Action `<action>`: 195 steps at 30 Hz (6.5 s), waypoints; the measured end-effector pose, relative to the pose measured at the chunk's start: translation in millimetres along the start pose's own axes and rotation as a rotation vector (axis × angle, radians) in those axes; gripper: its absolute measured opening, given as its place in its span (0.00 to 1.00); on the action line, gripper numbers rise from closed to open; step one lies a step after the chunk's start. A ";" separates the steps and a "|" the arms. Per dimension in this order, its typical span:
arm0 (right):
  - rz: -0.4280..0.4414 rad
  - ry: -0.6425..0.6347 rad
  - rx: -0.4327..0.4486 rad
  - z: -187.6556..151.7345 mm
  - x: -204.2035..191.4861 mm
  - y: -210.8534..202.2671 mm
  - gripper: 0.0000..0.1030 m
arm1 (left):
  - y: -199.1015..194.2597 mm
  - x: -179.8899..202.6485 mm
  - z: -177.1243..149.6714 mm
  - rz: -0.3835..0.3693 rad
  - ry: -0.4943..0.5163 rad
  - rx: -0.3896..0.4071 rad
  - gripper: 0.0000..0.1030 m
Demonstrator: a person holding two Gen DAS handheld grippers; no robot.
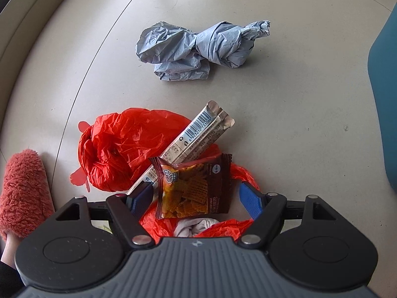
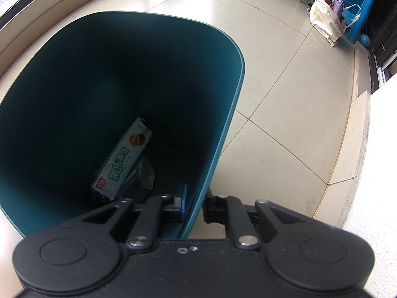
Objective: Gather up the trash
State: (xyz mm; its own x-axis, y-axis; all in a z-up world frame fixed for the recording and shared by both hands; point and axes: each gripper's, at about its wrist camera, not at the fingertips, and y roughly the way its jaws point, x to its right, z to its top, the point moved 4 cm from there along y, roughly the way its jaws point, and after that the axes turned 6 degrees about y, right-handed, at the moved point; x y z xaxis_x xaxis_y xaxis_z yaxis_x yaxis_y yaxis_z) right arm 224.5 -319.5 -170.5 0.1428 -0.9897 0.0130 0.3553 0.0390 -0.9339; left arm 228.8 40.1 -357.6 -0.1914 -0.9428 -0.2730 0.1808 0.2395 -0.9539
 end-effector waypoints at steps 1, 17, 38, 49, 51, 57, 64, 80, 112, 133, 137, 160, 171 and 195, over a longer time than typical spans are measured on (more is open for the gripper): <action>0.000 -0.001 0.001 0.0 0.0 0.0 0.11 | 0.7 0.2 -0.1 0.003 0.006 -0.003 0.73; -0.002 0.012 0.007 -0.8 0.2 0.9 0.10 | -28.7 -46.3 2.7 -0.062 -0.144 -0.005 0.44; -0.021 0.009 0.028 -5.2 -5.3 1.0 0.09 | -236.8 -21.9 38.3 -0.121 -0.090 0.225 0.44; -0.018 0.011 0.031 -3.0 -3.0 0.1 0.09 | -330.4 47.4 71.6 -0.232 0.059 0.386 0.44; -0.016 0.011 0.032 -3.1 -3.1 0.4 0.09 | -335.6 67.2 80.0 -0.268 0.091 0.390 0.44; -0.011 0.007 0.036 -4.7 -2.5 -0.3 0.09 | -316.7 129.3 103.6 -0.324 0.178 0.340 0.44; 0.000 0.014 0.039 -6.0 1.0 -1.3 0.09 | -273.3 178.1 116.0 -0.308 0.234 0.230 0.44; 0.010 0.021 0.042 -5.5 3.7 -3.9 0.10 | -233.4 195.7 122.7 -0.355 0.255 0.125 0.67; 0.000 0.021 0.036 -4.3 -1.0 -2.6 0.10 | -324.8 55.9 75.5 -0.322 0.027 0.451 0.73; -0.021 0.003 0.032 -4.5 -5.9 0.9 0.10 | -95.5 -40.6 138.6 -0.369 -0.479 0.053 0.78; -0.022 0.000 0.031 -4.6 -6.7 0.7 0.10 | -52.8 -47.1 145.0 -0.348 -0.545 -0.012 0.78; -0.059 -0.032 0.014 -3.4 -20.4 7.7 0.12 | 10.4 -11.7 148.4 -0.128 -0.339 -0.067 0.63; -0.063 -0.030 0.031 -5.2 -18.4 7.0 0.09 | -44.7 -10.8 131.7 -0.091 -0.259 0.005 0.57; -0.064 -0.074 0.050 -14.6 -31.6 -1.0 0.10 | -309.8 -5.8 74.2 -0.189 -0.035 0.305 0.57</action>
State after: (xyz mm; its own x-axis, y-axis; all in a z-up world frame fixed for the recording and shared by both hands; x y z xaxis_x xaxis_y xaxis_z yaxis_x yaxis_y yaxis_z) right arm 206.2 -290.3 -175.2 0.1856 -0.9775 0.1003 0.4117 -0.0153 -0.9112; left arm 245.5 -45.8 -51.3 -0.2166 -0.9724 -0.0862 0.4265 -0.0148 -0.9044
